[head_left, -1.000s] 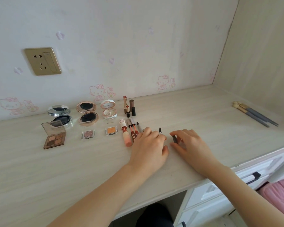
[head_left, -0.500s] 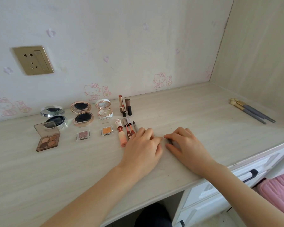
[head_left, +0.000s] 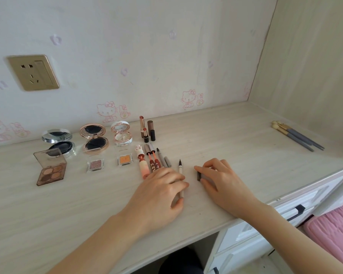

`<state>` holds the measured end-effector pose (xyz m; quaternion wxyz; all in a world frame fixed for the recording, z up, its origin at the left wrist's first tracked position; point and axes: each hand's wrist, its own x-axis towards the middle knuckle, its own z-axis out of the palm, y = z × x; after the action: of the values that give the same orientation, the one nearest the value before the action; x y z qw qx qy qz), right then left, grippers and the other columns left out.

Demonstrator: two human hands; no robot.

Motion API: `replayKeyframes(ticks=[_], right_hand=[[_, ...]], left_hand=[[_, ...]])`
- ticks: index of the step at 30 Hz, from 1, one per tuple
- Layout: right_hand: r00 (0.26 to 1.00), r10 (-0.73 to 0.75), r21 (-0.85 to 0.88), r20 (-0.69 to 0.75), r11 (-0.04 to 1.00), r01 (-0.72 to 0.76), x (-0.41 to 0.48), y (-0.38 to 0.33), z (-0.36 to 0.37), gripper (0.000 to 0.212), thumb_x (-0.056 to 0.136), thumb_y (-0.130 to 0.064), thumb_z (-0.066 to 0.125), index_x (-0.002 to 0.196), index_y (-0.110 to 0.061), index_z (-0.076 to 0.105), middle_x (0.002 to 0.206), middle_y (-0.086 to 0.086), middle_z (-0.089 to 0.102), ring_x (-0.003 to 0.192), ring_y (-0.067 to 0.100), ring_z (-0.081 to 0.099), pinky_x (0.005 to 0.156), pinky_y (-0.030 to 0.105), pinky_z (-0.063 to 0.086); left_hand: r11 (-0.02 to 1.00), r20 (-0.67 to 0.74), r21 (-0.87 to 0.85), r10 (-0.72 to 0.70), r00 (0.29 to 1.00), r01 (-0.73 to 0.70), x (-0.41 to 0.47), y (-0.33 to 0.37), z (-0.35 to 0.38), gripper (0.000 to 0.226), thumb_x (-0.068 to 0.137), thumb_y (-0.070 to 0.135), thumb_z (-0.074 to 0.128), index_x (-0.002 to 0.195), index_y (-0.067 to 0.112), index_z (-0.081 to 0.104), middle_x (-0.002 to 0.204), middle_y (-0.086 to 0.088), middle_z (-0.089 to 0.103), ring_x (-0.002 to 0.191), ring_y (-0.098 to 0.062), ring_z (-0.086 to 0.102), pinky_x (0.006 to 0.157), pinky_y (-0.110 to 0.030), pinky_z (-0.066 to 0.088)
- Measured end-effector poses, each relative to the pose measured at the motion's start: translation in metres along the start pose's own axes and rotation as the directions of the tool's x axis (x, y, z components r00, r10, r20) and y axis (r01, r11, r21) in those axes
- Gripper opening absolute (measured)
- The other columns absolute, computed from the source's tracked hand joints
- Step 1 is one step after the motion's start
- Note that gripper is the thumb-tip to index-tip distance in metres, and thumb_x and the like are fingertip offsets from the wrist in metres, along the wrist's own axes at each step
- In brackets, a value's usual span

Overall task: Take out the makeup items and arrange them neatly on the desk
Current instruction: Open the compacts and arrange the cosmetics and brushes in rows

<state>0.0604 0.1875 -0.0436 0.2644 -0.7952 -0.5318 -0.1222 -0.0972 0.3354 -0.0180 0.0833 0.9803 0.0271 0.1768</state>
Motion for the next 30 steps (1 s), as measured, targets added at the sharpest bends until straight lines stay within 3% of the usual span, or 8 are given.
replayKeyframes(ticks=[3, 6, 8, 12, 16, 19, 23, 30], right_hand=[[1.0, -0.008, 0.026, -0.005, 1.0, 0.008, 0.001, -0.001, 0.0, 0.03, 0.087, -0.012, 0.061, 0.115, -0.02, 0.067, 0.104, -0.003, 0.058, 0.091, 0.021, 0.053, 0.075, 0.032, 0.051], [1.0, -0.027, 0.037, 0.004, 0.999, 0.027, 0.005, -0.002, 0.002, 0.029, 0.087, -0.011, 0.06, 0.114, -0.021, 0.067, 0.105, -0.004, 0.059, 0.094, 0.019, 0.054, 0.078, 0.03, 0.05], [0.999, -0.041, 0.046, 0.001, 0.998, 0.041, 0.01, -0.003, 0.005, 0.03, 0.087, -0.01, 0.06, 0.114, -0.02, 0.068, 0.104, -0.004, 0.06, 0.094, 0.02, 0.055, 0.078, 0.031, 0.051], [0.998, -0.052, 0.06, -0.027, 0.997, 0.054, 0.026, -0.002, 0.013, 0.028, 0.084, -0.004, 0.06, 0.107, -0.017, 0.071, 0.099, -0.002, 0.066, 0.089, 0.025, 0.059, 0.071, 0.038, 0.054], [0.999, -0.018, 0.074, -0.035, 0.997, 0.02, 0.043, -0.001, 0.023, 0.024, 0.086, -0.009, 0.056, 0.103, -0.015, 0.071, 0.097, -0.001, 0.068, 0.091, 0.027, 0.059, 0.073, 0.041, 0.053], [1.0, -0.001, 0.094, -0.031, 0.996, 0.004, 0.051, -0.002, 0.027, 0.024, 0.085, -0.01, 0.054, 0.101, -0.013, 0.071, 0.095, 0.003, 0.07, 0.092, 0.029, 0.061, 0.074, 0.042, 0.053], [0.999, -0.002, 0.129, -0.039, 0.992, 0.007, 0.057, -0.003, 0.031, 0.022, 0.084, -0.003, 0.059, 0.1, -0.01, 0.072, 0.094, 0.005, 0.071, 0.094, 0.028, 0.062, 0.079, 0.035, 0.052], [1.0, -0.027, 0.17, 0.004, 0.985, 0.026, 0.066, 0.0, 0.039, 0.023, 0.087, -0.004, 0.056, 0.104, -0.011, 0.07, 0.097, 0.002, 0.069, 0.097, 0.023, 0.06, 0.082, 0.035, 0.051]], left_hand=[[1.0, -0.022, 0.011, 0.025, 0.999, -0.025, 0.003, -0.003, 0.002, 0.032, 0.087, 0.033, 0.047, 0.107, 0.026, 0.071, 0.114, 0.012, 0.064, 0.115, -0.009, 0.052, 0.103, -0.028, 0.041], [0.998, -0.047, 0.031, 0.049, 0.998, -0.047, 0.01, -0.004, 0.005, 0.024, 0.087, 0.03, 0.057, 0.103, 0.025, 0.073, 0.114, 0.01, 0.066, 0.114, -0.009, 0.054, 0.104, -0.022, 0.032], [0.998, -0.075, 0.05, 0.049, 0.996, -0.045, 0.016, -0.003, 0.007, 0.02, 0.082, 0.031, 0.058, 0.093, 0.024, 0.075, 0.105, 0.01, 0.07, 0.105, -0.009, 0.058, 0.1, -0.017, 0.03], [0.996, -0.137, 0.087, 0.022, 0.99, -0.01, 0.025, -0.003, 0.01, 0.008, 0.074, 0.032, 0.071, 0.079, 0.027, 0.073, 0.089, 0.014, 0.071, 0.093, -0.007, 0.061, 0.092, -0.021, 0.029], [0.995, -0.146, 0.08, -0.042, 0.988, 0.054, 0.031, 0.002, 0.007, 0.014, 0.062, 0.032, 0.082, 0.067, 0.028, 0.07, 0.073, 0.016, 0.068, 0.076, -0.006, 0.063, 0.087, -0.021, 0.03], [0.992, -0.145, 0.085, -0.077, 0.986, 0.09, 0.035, 0.004, 0.006, 0.02, 0.056, 0.029, 0.085, 0.06, 0.028, 0.066, 0.064, 0.017, 0.064, 0.067, -0.005, 0.061, 0.078, -0.015, 0.018], [0.99, -0.197, 0.072, -0.108, 0.974, 0.125, 0.035, -0.003, 0.011, 0.02, 0.058, 0.023, 0.084, 0.06, 0.026, 0.064, 0.064, 0.015, 0.064, 0.067, -0.008, 0.062, 0.096, -0.005, 0.003], [0.98, -0.223, 0.135, -0.116, 0.968, 0.149, 0.04, -0.004, 0.012, 0.023, 0.056, 0.028, 0.084, 0.056, 0.028, 0.061, 0.058, 0.016, 0.059, 0.063, -0.005, 0.059, 0.091, -0.011, 0.009]])
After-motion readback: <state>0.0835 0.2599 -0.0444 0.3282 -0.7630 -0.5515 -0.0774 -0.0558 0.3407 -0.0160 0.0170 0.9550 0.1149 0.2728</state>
